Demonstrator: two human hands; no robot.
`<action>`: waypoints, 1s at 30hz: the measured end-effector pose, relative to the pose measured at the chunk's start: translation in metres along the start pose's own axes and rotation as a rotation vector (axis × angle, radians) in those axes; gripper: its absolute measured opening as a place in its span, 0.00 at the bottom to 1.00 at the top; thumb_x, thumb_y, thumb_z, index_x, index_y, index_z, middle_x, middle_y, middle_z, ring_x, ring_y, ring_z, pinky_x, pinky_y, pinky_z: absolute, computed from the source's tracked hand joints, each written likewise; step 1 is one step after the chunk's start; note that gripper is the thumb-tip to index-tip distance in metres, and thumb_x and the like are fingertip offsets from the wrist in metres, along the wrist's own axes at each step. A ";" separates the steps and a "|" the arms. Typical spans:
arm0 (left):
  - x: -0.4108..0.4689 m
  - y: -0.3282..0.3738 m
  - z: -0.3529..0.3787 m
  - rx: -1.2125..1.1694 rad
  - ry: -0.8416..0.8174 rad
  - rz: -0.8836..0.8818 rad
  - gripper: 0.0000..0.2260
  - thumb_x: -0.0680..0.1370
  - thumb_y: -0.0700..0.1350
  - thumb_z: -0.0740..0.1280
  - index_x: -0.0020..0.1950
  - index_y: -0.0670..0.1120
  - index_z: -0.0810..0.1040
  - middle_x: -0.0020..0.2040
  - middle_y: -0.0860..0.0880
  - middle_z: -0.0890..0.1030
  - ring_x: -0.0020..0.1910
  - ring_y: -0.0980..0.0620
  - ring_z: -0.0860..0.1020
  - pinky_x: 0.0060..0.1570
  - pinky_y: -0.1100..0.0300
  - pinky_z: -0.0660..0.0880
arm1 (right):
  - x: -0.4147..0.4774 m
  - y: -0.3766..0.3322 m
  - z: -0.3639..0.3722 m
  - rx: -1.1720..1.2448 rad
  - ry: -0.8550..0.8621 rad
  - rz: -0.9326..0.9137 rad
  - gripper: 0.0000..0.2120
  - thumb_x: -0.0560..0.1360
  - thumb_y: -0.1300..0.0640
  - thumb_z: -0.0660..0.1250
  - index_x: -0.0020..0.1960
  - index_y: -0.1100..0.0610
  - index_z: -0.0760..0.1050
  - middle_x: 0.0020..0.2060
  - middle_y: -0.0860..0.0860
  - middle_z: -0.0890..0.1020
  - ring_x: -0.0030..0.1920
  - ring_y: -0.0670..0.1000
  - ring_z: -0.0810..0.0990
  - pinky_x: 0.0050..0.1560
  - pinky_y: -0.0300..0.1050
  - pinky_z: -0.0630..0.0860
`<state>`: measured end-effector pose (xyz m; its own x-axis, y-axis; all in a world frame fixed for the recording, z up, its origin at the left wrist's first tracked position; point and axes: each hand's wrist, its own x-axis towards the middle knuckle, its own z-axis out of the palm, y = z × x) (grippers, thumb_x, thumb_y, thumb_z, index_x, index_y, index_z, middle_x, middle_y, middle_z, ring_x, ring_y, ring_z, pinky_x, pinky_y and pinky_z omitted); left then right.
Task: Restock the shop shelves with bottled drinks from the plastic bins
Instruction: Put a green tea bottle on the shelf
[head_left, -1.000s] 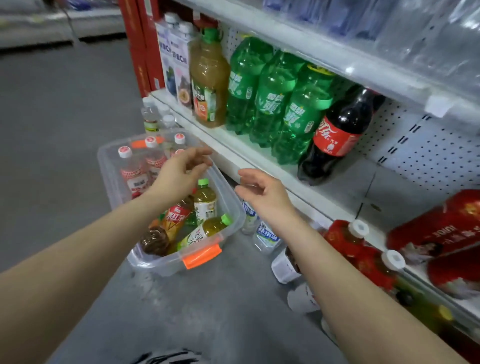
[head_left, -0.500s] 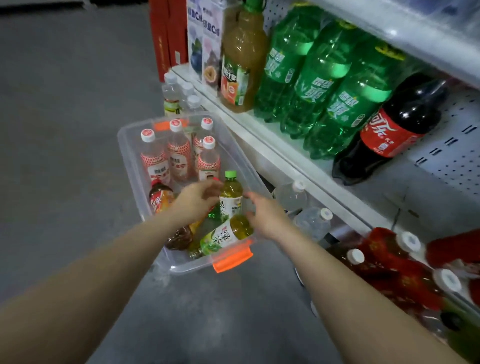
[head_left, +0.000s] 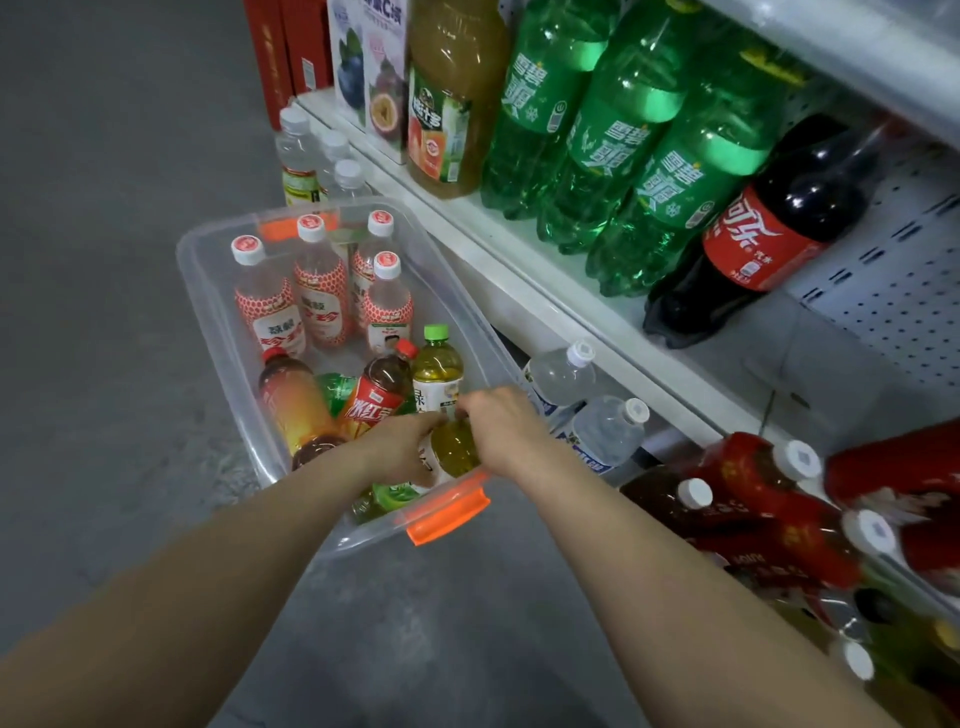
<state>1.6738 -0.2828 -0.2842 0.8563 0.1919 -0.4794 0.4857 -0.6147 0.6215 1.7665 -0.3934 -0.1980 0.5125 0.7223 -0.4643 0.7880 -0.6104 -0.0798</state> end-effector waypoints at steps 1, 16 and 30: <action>0.000 -0.001 0.001 0.004 -0.005 0.004 0.38 0.70 0.41 0.77 0.77 0.49 0.63 0.68 0.48 0.75 0.65 0.47 0.74 0.64 0.56 0.71 | 0.001 0.002 0.001 0.039 -0.003 -0.003 0.18 0.81 0.65 0.61 0.69 0.55 0.75 0.62 0.60 0.78 0.64 0.61 0.75 0.63 0.51 0.73; -0.037 0.054 -0.048 -0.257 0.292 0.194 0.30 0.70 0.51 0.78 0.70 0.52 0.73 0.58 0.53 0.81 0.58 0.53 0.78 0.58 0.61 0.72 | -0.024 0.033 -0.012 1.256 0.270 0.027 0.16 0.77 0.58 0.72 0.63 0.52 0.73 0.60 0.51 0.81 0.61 0.52 0.80 0.66 0.55 0.76; -0.069 0.256 -0.071 -0.554 0.171 0.433 0.31 0.71 0.31 0.74 0.71 0.50 0.72 0.58 0.42 0.83 0.55 0.45 0.82 0.48 0.57 0.82 | -0.151 0.155 -0.156 1.477 0.492 -0.037 0.06 0.81 0.51 0.67 0.56 0.51 0.78 0.50 0.51 0.85 0.48 0.54 0.83 0.46 0.50 0.82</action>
<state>1.7511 -0.3988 -0.0480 0.9855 0.1637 -0.0440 0.0758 -0.1930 0.9783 1.8642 -0.5466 -0.0025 0.7915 0.5945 -0.1414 -0.0690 -0.1430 -0.9873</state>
